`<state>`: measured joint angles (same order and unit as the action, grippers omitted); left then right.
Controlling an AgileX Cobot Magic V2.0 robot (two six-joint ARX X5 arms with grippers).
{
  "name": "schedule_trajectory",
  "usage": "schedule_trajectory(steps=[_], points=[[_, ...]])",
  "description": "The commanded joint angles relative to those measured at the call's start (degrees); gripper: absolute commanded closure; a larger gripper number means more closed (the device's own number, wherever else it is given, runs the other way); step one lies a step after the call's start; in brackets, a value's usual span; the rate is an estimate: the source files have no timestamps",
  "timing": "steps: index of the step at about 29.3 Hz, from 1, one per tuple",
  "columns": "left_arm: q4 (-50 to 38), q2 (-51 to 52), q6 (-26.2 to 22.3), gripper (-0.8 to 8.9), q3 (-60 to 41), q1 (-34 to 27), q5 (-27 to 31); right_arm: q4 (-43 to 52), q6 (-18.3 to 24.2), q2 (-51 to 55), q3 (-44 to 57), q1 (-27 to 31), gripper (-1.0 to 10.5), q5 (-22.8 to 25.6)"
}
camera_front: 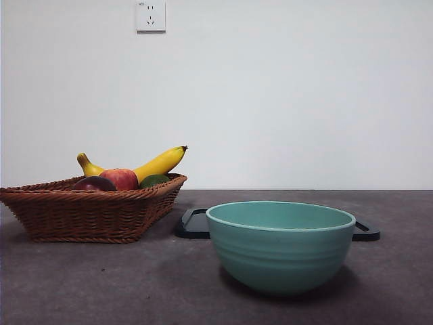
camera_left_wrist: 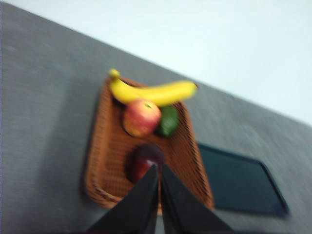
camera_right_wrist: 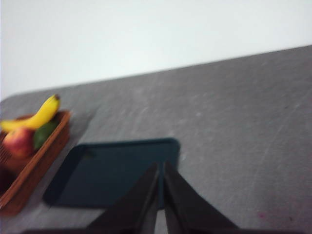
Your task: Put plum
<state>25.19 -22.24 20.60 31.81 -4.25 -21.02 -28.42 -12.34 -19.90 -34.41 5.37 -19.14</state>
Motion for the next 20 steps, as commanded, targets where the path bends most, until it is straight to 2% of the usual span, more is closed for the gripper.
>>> schedule_trajectory(steps=[1, 6, 11, 20], points=[[2.3, -6.0, -5.4, 8.05, 5.4, -0.1, -4.1, -4.6, 4.4, -5.3, -6.4, 0.0, 9.4, -2.1], [7.8, -14.8, -9.2, 8.05, 12.7, 1.0, -10.6, -12.3, 7.3, -14.2, -16.0, -0.6, 9.4, -7.8], [15.4, -21.3, -13.4, 8.05, 19.0, 3.7, -15.0, -19.9, 10.1, -21.1, -23.0, -3.9, 9.4, -12.0], [30.2, -23.8, -21.7, 8.05, 26.0, 10.6, -16.9, -29.5, 16.3, -27.9, -26.4, -16.4, 9.4, -12.8]])
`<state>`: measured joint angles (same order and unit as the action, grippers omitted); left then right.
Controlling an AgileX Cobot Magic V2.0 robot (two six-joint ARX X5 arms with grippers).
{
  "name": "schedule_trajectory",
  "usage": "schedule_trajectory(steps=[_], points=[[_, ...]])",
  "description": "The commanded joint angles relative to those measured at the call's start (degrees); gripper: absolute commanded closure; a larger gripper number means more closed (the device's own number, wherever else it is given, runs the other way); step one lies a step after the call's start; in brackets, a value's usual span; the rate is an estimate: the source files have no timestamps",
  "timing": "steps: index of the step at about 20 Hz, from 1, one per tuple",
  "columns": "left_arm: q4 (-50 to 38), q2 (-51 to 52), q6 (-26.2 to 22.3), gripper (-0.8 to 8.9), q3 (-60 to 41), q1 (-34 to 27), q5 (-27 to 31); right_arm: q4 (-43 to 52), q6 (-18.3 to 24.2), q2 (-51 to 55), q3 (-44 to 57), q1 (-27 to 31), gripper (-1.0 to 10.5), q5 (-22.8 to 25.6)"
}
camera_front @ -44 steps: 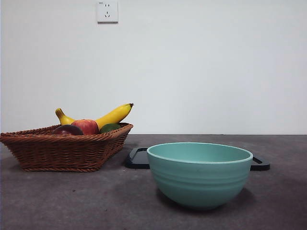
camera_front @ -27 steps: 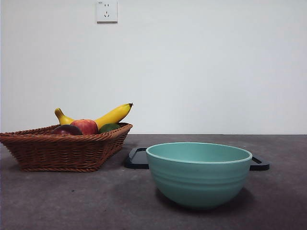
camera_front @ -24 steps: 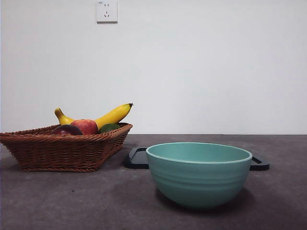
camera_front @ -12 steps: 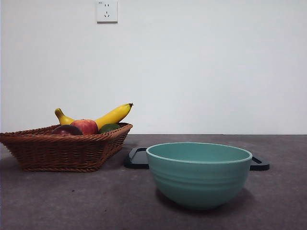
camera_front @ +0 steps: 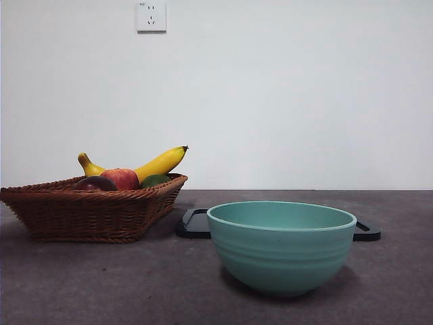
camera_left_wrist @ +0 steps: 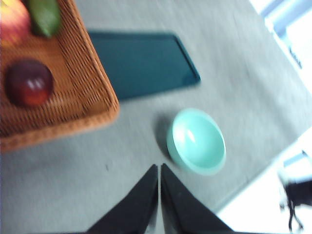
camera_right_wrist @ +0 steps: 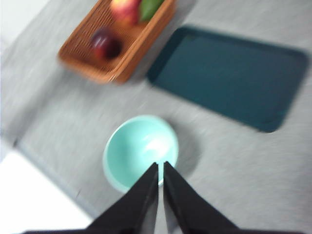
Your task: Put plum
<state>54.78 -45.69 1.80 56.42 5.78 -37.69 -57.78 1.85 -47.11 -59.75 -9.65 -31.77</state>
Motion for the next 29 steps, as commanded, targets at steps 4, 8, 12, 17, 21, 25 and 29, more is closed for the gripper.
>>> schedule_trajectory(steps=[4, 8, 12, 17, 21, 25, 29], points=[[2.0, -0.3, -3.9, 8.05, 1.4, 1.0, -0.2, -0.2, 3.2, -1.1, -1.1, -3.7, 9.4, 0.3], [1.3, -0.3, -3.9, 7.42, 1.4, 1.0, -0.2, -0.2, 3.1, -1.1, -1.1, -3.7, 9.1, 0.3], [0.9, -0.3, -3.9, 3.80, 1.4, 1.0, 0.0, -0.2, 2.6, -1.1, -1.1, -3.7, 5.8, 0.2], [0.5, -0.4, -3.9, 3.13, 1.4, 1.0, 3.4, -0.2, 2.0, -1.1, -1.1, -3.7, 5.8, 0.2], [-4.4, -1.8, -2.9, 3.13, 1.4, 1.2, 8.2, -0.2, 2.0, -1.1, -1.1, -3.7, 5.8, 0.3], [-10.6, -6.8, -0.9, 3.13, 1.8, 2.7, 12.3, -0.2, 2.0, -1.1, -1.1, -3.7, 5.8, 0.3], [-12.0, -16.3, -1.0, 3.13, 6.6, 5.5, 21.7, -0.2, 2.0, -1.1, -1.1, -3.7, 5.8, 0.3]])
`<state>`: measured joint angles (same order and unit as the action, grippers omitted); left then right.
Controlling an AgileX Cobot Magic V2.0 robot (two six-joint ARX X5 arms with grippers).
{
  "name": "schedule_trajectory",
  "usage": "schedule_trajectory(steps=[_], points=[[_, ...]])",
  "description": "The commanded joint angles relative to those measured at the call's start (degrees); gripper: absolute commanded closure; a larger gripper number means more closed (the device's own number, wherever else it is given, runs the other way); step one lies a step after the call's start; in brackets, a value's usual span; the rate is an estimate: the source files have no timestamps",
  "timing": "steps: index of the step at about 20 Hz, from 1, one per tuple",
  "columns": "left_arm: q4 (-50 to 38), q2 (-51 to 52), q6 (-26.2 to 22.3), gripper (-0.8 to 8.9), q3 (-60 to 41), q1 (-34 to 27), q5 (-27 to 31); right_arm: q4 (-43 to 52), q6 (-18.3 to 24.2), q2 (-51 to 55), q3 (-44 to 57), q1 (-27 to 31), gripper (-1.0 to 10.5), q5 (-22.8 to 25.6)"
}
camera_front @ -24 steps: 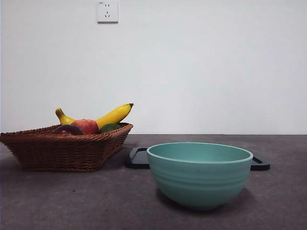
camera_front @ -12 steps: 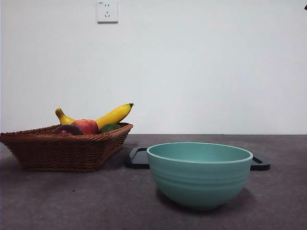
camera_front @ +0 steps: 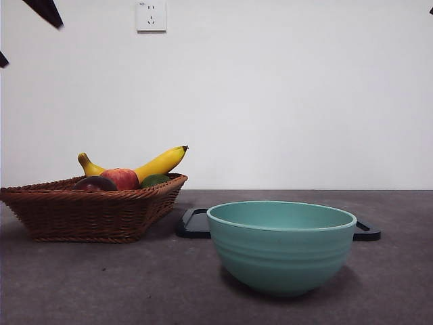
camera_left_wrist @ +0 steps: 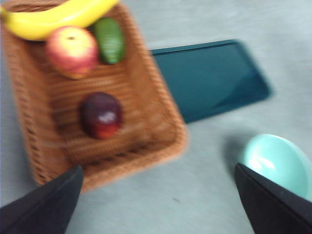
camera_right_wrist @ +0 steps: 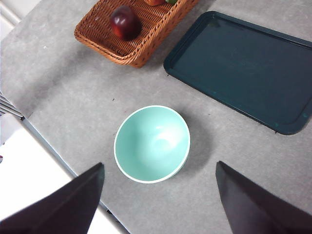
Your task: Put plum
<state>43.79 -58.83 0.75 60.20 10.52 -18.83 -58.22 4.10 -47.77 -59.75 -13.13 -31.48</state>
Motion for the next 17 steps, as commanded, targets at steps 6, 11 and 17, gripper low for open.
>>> schedule_trajectory(steps=[6, 11, 17], points=[[-1.9, -18.2, -0.3, 3.15, 11.7, 4.4, 9.1, 0.3, -0.4, -0.4, -1.1, -0.3, 5.8, 0.0], [-3.1, -27.8, -1.8, 3.15, 13.4, 6.3, 13.0, 0.3, -0.5, -0.4, -1.1, -0.2, 5.8, 0.0], [-6.3, -35.6, -2.7, 3.15, 13.4, 6.8, 16.1, 0.3, -0.7, -0.4, -1.1, -0.3, 5.8, -0.1]])
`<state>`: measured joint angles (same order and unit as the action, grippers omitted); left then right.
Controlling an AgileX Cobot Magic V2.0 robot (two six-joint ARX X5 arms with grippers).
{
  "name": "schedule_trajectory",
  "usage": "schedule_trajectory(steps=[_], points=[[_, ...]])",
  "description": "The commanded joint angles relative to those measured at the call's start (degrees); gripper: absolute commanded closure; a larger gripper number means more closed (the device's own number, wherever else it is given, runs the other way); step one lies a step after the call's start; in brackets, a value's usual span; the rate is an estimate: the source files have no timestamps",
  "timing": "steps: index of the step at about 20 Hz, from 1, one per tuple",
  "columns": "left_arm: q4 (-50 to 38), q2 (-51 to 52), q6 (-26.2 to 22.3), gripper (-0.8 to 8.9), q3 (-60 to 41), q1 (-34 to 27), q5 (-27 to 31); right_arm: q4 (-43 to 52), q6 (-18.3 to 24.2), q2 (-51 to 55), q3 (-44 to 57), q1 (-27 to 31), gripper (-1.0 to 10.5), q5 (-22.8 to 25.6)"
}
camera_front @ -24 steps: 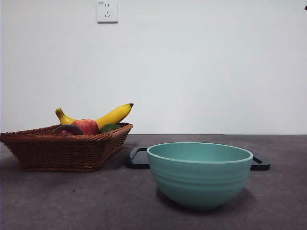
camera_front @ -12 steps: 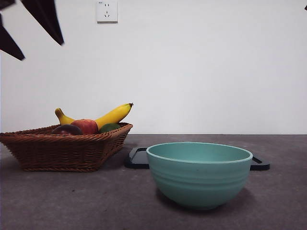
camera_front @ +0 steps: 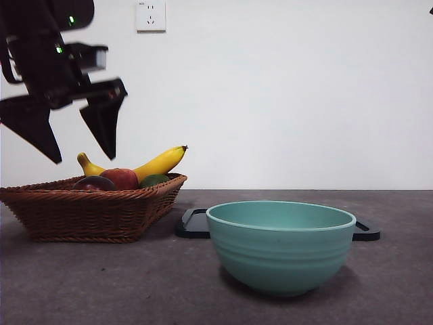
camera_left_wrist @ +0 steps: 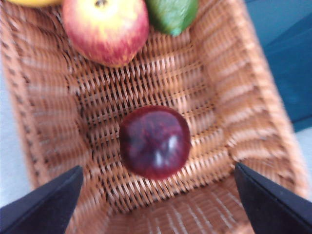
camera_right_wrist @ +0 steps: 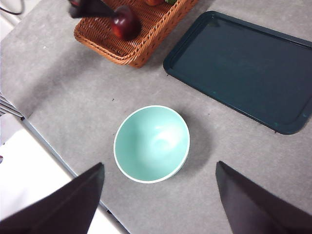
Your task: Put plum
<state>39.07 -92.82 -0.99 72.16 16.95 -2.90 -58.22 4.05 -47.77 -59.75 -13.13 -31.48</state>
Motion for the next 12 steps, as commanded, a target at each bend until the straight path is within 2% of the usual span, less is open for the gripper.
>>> schedule_trajectory(steps=[1, 12], points=[[-2.6, -2.5, -1.0, 3.15, 1.4, 0.4, 0.2, 0.3, -0.8, -0.4, -1.1, -0.3, 5.8, -0.1], [-8.0, -9.4, -1.0, 3.18, 1.4, 0.9, 0.2, 0.3, -1.0, -0.4, -1.1, -0.3, 5.8, 0.0]])
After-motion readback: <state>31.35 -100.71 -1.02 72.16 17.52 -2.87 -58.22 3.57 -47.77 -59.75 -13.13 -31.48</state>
